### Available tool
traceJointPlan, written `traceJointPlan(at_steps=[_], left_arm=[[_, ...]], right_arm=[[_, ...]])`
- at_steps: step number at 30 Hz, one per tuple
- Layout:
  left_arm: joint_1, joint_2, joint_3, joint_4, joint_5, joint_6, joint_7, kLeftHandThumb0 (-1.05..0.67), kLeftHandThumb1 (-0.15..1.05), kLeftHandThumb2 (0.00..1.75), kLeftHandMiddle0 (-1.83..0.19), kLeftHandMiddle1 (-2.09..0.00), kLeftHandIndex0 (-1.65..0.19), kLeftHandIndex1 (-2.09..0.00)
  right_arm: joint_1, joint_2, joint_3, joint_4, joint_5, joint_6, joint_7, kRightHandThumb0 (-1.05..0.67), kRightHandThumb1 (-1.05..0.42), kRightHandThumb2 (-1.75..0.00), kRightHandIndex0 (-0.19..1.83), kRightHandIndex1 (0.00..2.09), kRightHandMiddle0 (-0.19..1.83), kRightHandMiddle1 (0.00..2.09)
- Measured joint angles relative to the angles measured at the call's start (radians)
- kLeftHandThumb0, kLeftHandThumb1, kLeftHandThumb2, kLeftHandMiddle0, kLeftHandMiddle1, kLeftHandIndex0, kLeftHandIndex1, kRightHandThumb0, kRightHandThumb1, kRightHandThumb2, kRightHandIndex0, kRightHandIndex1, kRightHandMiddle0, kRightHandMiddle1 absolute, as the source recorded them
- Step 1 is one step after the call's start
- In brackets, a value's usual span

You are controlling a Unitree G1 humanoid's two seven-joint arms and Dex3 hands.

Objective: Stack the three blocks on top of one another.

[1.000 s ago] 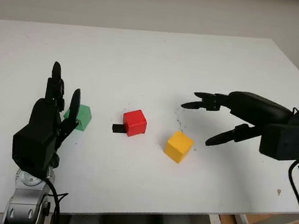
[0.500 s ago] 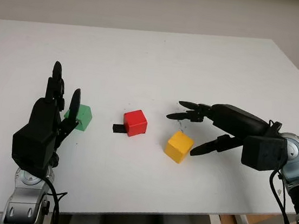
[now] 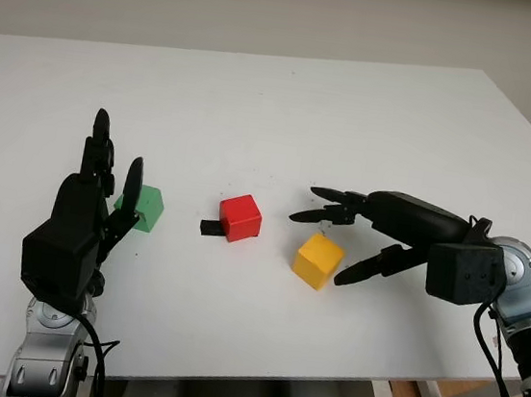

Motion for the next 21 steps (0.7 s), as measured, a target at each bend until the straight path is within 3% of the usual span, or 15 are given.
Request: traceJointPlan(at_steps=[21], left_arm=[[0.000, 0.000, 0.001, -0.004, -0.001, 0.002, -0.001, -0.70, 1.05, 0.56, 0.08, -0.06, 0.09, -0.05]], right_arm=[[0.000, 0.032, 0.020, 0.062, -0.018, -0.016, -0.042, -0.54, -0.87, -0.05, 0.15, 0.07, 0.60, 0.19]])
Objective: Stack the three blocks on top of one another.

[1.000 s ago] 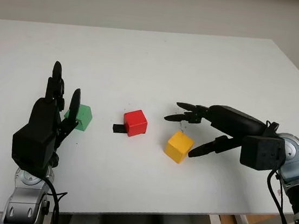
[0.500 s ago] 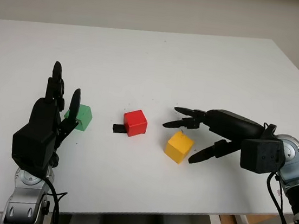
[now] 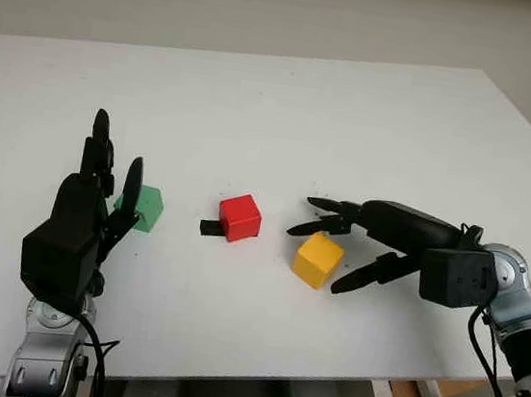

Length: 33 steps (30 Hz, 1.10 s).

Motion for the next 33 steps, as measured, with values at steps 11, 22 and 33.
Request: traceJointPlan(at_steps=[11, 22, 33], left_arm=[[0.000, 0.000, -0.001, -0.005, 0.007, 0.001, 0.003, -0.68, 1.05, 0.57, 0.07, -0.06, 0.09, -0.06], [0.000, 0.000, -0.001, -0.002, 0.013, 0.000, 0.008, -0.69, 1.05, 0.57, 0.06, -0.06, 0.08, -0.06], [0.000, -0.002, -0.002, -0.003, 0.008, 0.004, 0.008, -0.70, 1.05, 0.56, 0.06, -0.05, 0.08, -0.06]], right_arm=[[0.000, 0.038, 0.004, 0.048, 0.029, -0.025, -0.023, -0.48, -0.90, -0.06, 0.24, 0.07, 0.40, 1.16], [0.000, 0.048, -0.002, 0.069, 0.057, -0.010, -0.014, -0.48, -0.93, -0.05, 0.31, 0.08, 0.45, 1.44], [-0.012, 0.061, -0.025, 0.073, 0.094, 0.104, -0.005, -0.51, -0.94, -0.06, 0.33, 0.08, 0.45, 1.45]])
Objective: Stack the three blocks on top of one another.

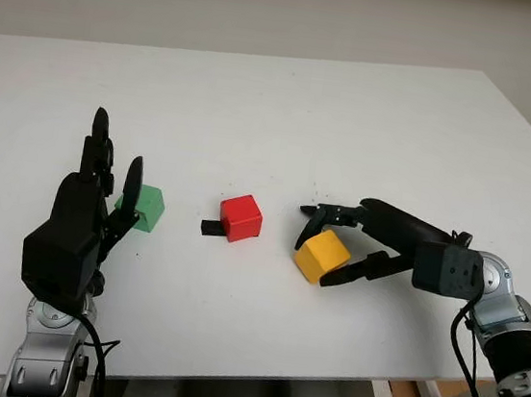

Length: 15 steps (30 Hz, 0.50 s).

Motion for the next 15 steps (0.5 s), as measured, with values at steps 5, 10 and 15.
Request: traceJointPlan(at_steps=[5, 10, 15], left_arm=[[0.000, 0.000, 0.000, 0.000, 0.005, -0.001, 0.000, -0.68, 1.05, 0.56, 0.06, -0.05, 0.08, -0.06], [0.001, 0.000, -0.001, 0.000, 0.007, -0.001, 0.000, -0.68, 1.05, 0.56, 0.06, -0.05, 0.08, -0.05], [0.001, -0.006, -0.006, -0.001, 0.012, 0.005, 0.001, -0.67, 1.05, 0.57, 0.07, -0.05, 0.09, -0.05]], right_arm=[[-0.004, 0.010, -0.019, 0.003, 0.003, 0.038, -0.019, -0.53, -0.95, -0.06, 0.33, 0.07, 0.42, 1.43], [-0.004, 0.021, -0.065, -0.054, 0.045, 0.074, -0.050, -0.48, -0.95, -0.06, 0.33, 0.07, 0.39, 1.43], [-0.006, 0.042, -0.079, -0.146, 0.064, 0.161, -0.061, -0.51, -0.96, -0.06, 0.33, 0.06, 0.38, 1.47]])
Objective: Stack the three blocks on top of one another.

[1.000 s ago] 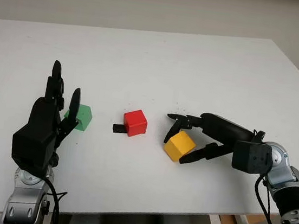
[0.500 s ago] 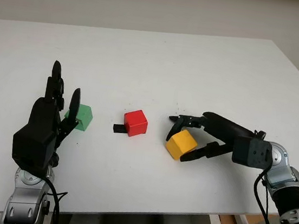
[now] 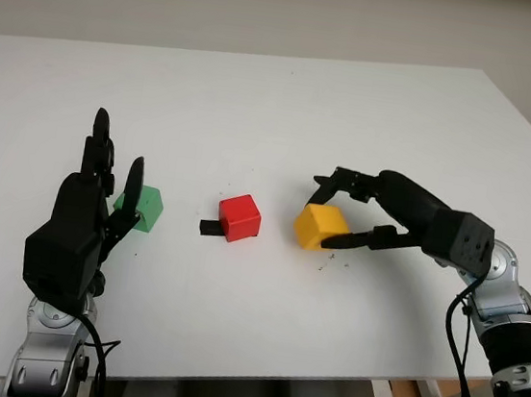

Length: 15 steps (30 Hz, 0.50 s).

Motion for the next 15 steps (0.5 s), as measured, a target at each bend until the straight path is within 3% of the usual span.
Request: traceJointPlan(at_steps=[15], left_arm=[[0.000, -0.006, -0.005, 0.000, 0.006, 0.005, 0.009, -0.67, 1.05, 0.57, 0.07, -0.05, 0.09, -0.05]], right_arm=[[-0.044, 0.115, -0.021, -0.059, 0.042, 0.045, -0.054, -0.56, -0.96, -0.05, 0.37, 0.07, 0.39, 1.54]])
